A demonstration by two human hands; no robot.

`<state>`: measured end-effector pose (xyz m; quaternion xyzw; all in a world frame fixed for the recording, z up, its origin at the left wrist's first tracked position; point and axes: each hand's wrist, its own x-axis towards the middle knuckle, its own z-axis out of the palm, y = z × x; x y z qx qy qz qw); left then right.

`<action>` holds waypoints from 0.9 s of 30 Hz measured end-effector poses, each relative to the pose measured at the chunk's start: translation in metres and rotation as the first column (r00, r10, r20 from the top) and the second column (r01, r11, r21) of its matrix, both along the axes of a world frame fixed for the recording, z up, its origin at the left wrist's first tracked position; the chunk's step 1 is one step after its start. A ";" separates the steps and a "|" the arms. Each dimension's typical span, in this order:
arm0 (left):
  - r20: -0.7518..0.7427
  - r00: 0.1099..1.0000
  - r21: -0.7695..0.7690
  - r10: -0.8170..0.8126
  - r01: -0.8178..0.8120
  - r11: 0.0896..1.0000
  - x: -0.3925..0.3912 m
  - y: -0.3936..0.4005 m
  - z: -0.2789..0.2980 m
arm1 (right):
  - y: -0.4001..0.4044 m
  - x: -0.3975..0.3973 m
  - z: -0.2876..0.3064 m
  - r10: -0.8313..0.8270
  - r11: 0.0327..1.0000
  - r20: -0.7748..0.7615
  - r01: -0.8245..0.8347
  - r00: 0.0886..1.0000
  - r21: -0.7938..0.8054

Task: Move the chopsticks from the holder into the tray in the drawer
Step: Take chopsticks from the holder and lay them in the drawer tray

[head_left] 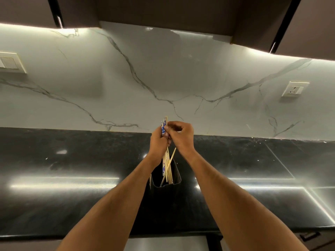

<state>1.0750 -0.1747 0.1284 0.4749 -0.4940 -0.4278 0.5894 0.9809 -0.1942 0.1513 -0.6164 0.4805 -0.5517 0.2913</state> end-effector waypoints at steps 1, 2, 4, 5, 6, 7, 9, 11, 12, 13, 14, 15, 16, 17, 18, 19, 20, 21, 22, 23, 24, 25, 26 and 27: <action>0.014 1.000 -0.003 0.005 -0.005 1.000 -0.001 0.003 0.003 | 0.002 0.000 0.002 -0.004 1.000 -0.005 0.004 1.000 -0.008; 0.022 1.000 -0.007 0.012 -0.012 1.000 -0.002 0.005 0.006 | 0.005 0.000 0.003 -0.008 1.000 -0.008 0.008 1.000 -0.012; 0.012 1.000 -0.015 0.029 -0.029 0.999 -0.003 0.009 0.010 | 0.010 0.001 0.007 -0.045 0.999 -0.025 0.044 0.999 -0.026; -0.008 0.999 -0.010 0.036 -0.036 0.999 -0.003 0.011 0.012 | 0.012 0.002 0.009 -0.074 0.997 -0.042 0.072 0.996 -0.039; -0.030 0.998 0.000 0.049 -0.049 0.999 -0.004 0.013 0.013 | 0.014 0.003 0.011 -0.101 0.994 -0.051 0.098 0.994 -0.048; -0.050 0.996 0.013 0.068 -0.068 0.998 -0.005 0.015 0.015 | 0.017 0.003 0.014 -0.122 0.992 -0.046 0.120 0.991 -0.050; -0.088 0.988 0.052 0.129 -0.125 0.991 -0.006 0.018 0.018 | 0.021 0.003 0.019 -0.160 0.986 -0.001 0.159 0.987 -0.042; -0.149 0.965 0.119 0.218 -0.201 0.972 -0.006 0.020 0.021 | 0.024 -0.001 0.024 -0.215 0.976 0.065 0.217 0.975 -0.035; -0.186 0.945 0.158 0.268 -0.241 0.958 -0.004 0.020 0.021 | 0.025 -0.004 0.028 -0.244 0.969 0.112 0.248 0.963 -0.024; -0.220 0.923 0.199 0.317 -0.276 0.940 -0.001 0.020 0.020 | 0.026 -0.008 0.032 -0.269 0.962 0.169 0.274 0.948 -0.004; -0.249 0.899 0.239 0.361 -0.304 0.922 0.003 0.020 0.019 | 0.027 -0.014 0.035 -0.287 0.957 0.232 0.291 0.929 0.018; -0.278 0.874 0.275 0.398 -0.324 0.905 0.007 0.021 0.017 | 0.028 -0.020 0.039 -0.296 0.954 0.294 0.299 0.909 0.035; -0.311 0.848 0.306 0.430 -0.339 0.890 0.011 0.022 0.015 | 0.030 -0.026 0.042 -0.300 0.952 0.350 0.303 0.888 0.046; -0.346 0.817 0.334 0.462 -0.353 0.874 0.015 0.023 0.013 | 0.033 -0.033 0.044 -0.301 0.951 0.398 0.306 0.867 0.052; -0.382 0.780 0.363 0.496 -0.366 0.857 0.018 0.025 0.012 | 0.035 -0.039 0.046 -0.296 0.951 0.446 0.303 0.845 0.058; -0.422 0.735 0.394 0.530 -0.378 0.838 0.020 0.026 0.012 | 0.038 -0.045 0.046 -0.284 0.955 0.499 0.290 0.819 0.067; -0.470 0.681 0.426 0.562 -0.383 0.820 0.022 0.028 0.012 | 0.041 -0.050 0.045 -0.271 0.959 0.555 0.271 0.787 0.083; -0.528 0.616 0.454 0.585 -0.378 0.807 0.022 0.029 0.014 | 0.043 -0.055 0.044 -0.262 0.963 0.605 0.249 0.752 0.106; -0.585 0.546 0.478 0.600 -0.366 0.799 0.023 0.031 0.017 | 0.046 -0.058 0.042 -0.259 0.965 0.643 0.229 0.721 0.131; -0.628 0.485 0.497 0.609 -0.352 0.793 0.023 0.035 0.019 | 0.049 -0.061 0.039 -0.260 0.965 0.667 0.213 0.699 0.153; -0.660 0.440 0.511 0.609 -0.332 0.793 0.022 0.038 0.021 | 0.053 -0.062 0.035 -0.261 0.965 0.680 0.200 0.685 0.170; -0.692 0.406 0.515 0.597 -0.302 0.802 0.021 0.043 0.023 | 0.056 -0.062 0.031 -0.264 0.964 0.686 0.191 0.678 0.183; -0.732 0.374 0.507 0.570 -0.261 0.822 0.019 0.048 0.025 | 0.059 -0.061 0.026 -0.270 0.963 0.690 0.187 0.671 0.195; -0.770 0.343 0.491 0.538 -0.219 0.843 0.017 0.052 0.027 | 0.061 -0.060 0.022 -0.278 0.960 0.698 0.186 0.660 0.208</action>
